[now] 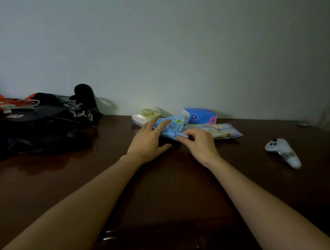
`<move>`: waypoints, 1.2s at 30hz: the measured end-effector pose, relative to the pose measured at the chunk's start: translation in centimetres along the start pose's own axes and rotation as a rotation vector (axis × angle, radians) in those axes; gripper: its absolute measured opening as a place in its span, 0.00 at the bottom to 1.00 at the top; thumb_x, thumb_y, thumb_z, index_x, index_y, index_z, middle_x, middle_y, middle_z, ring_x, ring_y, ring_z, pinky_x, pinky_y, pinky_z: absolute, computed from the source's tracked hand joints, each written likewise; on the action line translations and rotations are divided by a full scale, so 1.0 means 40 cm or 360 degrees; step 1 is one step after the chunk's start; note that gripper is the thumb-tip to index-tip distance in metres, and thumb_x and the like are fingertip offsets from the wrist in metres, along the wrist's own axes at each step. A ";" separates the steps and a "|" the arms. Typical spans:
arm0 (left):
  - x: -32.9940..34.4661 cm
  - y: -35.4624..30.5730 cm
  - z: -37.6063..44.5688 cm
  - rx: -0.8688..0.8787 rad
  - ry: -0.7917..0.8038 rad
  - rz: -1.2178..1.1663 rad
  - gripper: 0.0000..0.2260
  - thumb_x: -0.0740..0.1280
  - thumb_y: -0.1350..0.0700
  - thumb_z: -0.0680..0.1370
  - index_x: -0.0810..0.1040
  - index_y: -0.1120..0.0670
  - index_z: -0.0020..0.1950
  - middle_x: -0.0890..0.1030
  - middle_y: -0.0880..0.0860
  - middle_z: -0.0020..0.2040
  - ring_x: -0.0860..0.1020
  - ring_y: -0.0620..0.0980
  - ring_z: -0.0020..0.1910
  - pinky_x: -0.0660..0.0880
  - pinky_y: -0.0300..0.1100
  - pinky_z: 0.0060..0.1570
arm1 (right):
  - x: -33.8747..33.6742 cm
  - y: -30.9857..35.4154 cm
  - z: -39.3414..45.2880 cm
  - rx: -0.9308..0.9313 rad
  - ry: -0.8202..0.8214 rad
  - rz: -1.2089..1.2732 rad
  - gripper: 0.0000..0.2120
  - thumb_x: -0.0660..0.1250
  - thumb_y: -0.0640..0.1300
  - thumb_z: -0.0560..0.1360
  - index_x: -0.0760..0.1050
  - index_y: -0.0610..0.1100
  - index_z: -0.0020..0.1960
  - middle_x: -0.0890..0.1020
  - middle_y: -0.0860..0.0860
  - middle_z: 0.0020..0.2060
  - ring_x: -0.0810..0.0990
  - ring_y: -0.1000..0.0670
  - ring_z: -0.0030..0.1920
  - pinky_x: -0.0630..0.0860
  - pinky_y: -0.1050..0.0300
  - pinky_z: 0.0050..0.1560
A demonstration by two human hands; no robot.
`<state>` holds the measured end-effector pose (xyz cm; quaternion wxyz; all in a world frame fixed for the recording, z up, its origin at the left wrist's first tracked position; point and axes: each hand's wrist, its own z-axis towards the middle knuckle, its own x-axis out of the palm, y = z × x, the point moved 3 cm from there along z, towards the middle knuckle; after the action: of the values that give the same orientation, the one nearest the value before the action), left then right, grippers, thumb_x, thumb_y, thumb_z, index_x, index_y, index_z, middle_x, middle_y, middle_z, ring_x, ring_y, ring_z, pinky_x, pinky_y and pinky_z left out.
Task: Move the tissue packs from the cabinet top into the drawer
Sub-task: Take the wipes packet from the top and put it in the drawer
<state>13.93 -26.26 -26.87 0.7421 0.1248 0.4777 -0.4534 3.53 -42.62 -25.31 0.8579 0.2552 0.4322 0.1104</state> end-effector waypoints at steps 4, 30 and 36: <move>-0.075 -0.031 -0.084 0.0064 -0.0036 -0.0059 0.17 0.69 0.48 0.79 0.79 0.54 0.65 0.77 0.54 0.69 0.77 0.56 0.64 0.76 0.51 0.58 | -0.033 0.031 -0.107 0.0188 0.0338 0.0396 0.09 0.73 0.50 0.76 0.84 0.52 0.55 0.85 0.55 0.51 0.83 0.55 0.51 0.79 0.56 0.54; 0.045 0.006 -1.254 -0.1769 -0.0015 -0.1919 0.37 0.80 0.62 0.69 0.67 0.56 0.73 0.81 0.53 0.59 0.86 0.47 0.45 0.82 0.42 0.35 | 0.317 0.117 -1.014 0.0957 0.1576 0.1151 0.15 0.77 0.46 0.74 0.81 0.42 0.58 0.88 0.45 0.51 0.87 0.45 0.49 0.83 0.54 0.44; 0.186 0.094 -1.480 -0.2707 -0.0360 -0.1890 0.22 0.74 0.69 0.73 0.71 0.67 0.64 0.80 0.67 0.58 0.84 0.55 0.34 0.79 0.45 0.22 | 0.498 -0.013 -1.171 0.1658 0.1697 0.1415 0.25 0.77 0.52 0.68 0.80 0.41 0.60 0.87 0.41 0.49 0.87 0.47 0.43 0.83 0.55 0.41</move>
<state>-17.37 8.34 -64.24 0.2832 -0.7372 0.5515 -0.2685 -21.86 -18.86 -62.46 0.1921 0.6750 0.6322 0.3283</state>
